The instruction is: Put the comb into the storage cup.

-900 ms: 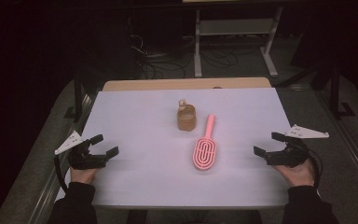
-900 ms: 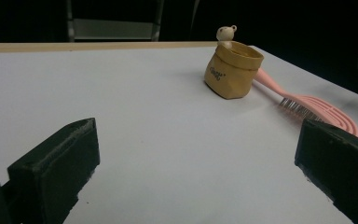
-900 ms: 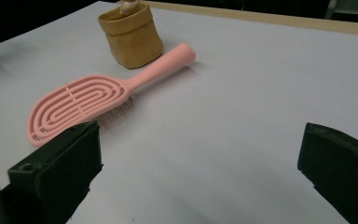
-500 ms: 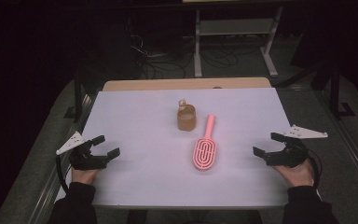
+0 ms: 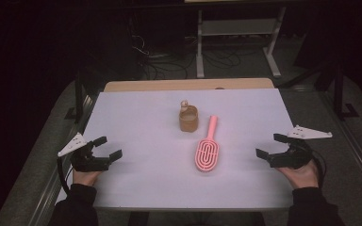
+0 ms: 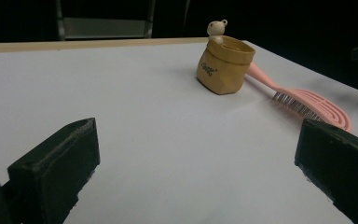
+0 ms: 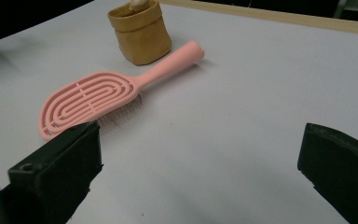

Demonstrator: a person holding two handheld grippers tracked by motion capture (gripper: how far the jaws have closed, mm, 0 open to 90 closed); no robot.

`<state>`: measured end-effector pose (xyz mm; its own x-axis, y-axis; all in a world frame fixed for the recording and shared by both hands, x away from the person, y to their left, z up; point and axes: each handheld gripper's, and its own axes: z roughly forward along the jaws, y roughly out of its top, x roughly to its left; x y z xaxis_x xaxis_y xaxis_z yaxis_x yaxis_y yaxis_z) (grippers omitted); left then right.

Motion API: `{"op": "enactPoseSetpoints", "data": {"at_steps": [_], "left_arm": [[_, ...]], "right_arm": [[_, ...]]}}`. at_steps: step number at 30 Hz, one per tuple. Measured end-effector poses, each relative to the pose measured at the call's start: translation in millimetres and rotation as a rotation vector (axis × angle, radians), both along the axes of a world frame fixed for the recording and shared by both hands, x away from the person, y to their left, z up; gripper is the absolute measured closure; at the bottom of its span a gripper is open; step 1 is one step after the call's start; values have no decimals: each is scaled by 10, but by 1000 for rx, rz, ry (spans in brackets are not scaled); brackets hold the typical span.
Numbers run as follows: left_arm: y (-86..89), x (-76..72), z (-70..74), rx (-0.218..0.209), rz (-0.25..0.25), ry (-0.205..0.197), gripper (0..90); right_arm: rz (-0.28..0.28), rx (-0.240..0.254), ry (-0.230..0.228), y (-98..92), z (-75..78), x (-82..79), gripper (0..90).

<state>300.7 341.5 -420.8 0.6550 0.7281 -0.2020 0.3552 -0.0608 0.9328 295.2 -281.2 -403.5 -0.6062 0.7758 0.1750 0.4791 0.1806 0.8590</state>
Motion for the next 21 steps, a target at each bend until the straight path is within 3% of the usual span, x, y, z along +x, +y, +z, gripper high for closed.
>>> {"op": "enactPoseSetpoints", "data": {"at_steps": [21], "left_arm": [[3,-6,-19,0,9,12,0]], "right_arm": [[38,-33,19,48,268,158,0]]}}
